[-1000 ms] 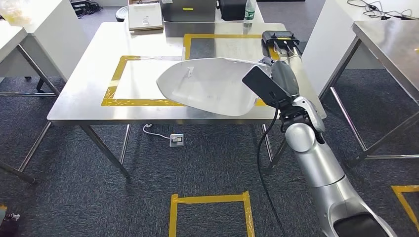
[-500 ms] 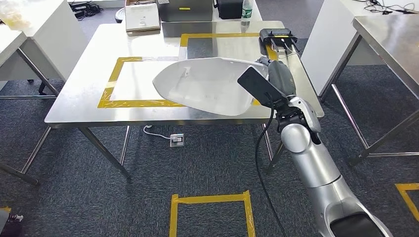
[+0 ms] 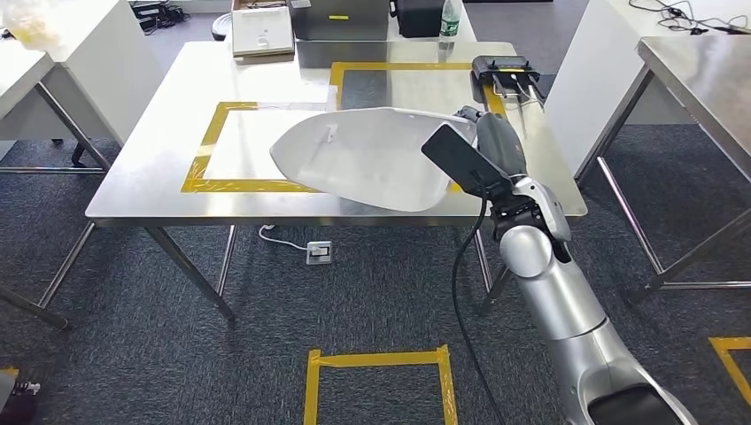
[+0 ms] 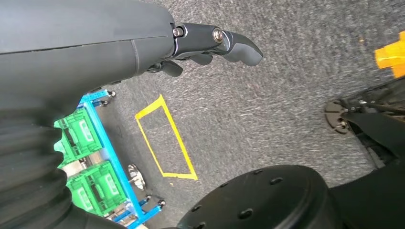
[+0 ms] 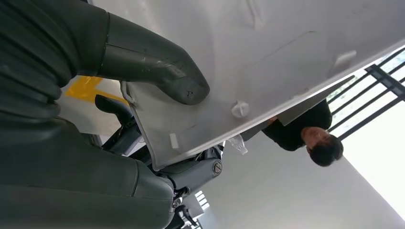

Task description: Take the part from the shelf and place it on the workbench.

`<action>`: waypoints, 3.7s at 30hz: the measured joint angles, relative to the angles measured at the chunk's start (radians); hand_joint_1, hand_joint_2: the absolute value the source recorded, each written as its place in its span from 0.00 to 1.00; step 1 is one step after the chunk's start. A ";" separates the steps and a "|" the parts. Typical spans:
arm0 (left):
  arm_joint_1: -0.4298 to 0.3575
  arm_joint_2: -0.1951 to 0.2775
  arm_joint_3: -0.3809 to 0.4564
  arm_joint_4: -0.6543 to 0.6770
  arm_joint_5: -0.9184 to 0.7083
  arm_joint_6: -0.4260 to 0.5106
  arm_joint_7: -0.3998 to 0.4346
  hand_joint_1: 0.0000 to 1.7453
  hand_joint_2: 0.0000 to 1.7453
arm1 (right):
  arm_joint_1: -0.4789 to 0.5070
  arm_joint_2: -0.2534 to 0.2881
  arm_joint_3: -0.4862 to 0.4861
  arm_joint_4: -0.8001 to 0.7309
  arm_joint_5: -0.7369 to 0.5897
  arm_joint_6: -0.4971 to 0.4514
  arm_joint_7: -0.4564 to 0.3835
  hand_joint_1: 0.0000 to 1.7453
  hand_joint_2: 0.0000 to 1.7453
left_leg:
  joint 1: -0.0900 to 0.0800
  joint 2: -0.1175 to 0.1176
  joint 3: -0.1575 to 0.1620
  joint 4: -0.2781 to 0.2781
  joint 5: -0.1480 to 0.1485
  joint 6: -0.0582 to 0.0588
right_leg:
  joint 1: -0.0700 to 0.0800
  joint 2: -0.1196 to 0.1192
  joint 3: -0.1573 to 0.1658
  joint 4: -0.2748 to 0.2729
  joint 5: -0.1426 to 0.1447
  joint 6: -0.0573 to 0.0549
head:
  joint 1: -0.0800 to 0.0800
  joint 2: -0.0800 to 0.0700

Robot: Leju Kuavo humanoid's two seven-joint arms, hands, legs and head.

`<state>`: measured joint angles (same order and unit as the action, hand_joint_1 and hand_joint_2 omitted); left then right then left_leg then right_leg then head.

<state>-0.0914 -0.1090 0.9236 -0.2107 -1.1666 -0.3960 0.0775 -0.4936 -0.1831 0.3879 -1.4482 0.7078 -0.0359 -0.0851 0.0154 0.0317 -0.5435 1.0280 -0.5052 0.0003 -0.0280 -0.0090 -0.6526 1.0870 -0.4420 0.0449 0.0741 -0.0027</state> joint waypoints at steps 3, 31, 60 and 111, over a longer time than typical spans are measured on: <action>-0.001 0.003 0.000 -0.001 0.000 0.000 -0.004 0.00 1.00 | -0.002 0.000 0.000 0.002 0.000 0.008 -0.007 1.00 1.00 | -0.005 0.000 -0.002 0.005 -0.010 -0.019 | 0.005 0.005 0.016 -0.037 -0.004 -0.027 | -0.001 0.000; 0.000 0.007 0.005 -0.001 -0.006 -0.052 -0.008 0.00 1.00 | -0.069 0.023 0.023 0.069 -0.023 0.024 -0.019 1.00 1.00 | -0.014 -0.034 -0.029 0.010 0.013 0.016 | 0.016 0.005 0.002 -0.016 0.004 -0.020 | -0.005 0.000; -0.001 0.005 0.007 -0.001 -0.017 -0.085 -0.008 0.00 1.00 | -0.054 0.031 0.034 0.103 -0.018 0.010 -0.017 1.00 1.00 | -0.023 -0.037 -0.024 0.012 0.011 0.036 | 0.023 0.012 -0.062 0.098 -0.020 -0.035 | -0.016 0.000; -0.049 0.005 -0.047 -0.001 -0.108 -0.179 0.037 0.00 1.00 | -0.512 0.093 -0.027 1.012 0.117 0.045 0.170 1.00 1.00 | -0.015 -0.037 -0.095 0.005 0.087 -0.002 | 0.024 0.022 0.095 -0.070 -0.053 -0.045 | -0.032 0.000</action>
<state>-0.1403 -0.1042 0.8762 -0.2116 -1.2750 -0.5751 0.1142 -1.0053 -0.0904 0.3605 -0.4362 0.8244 0.0088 0.0847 0.0005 -0.0051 -0.6382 1.0328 -0.4182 -0.0013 -0.0041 0.0125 -0.5581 1.0171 -0.4947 0.0002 0.0417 -0.0027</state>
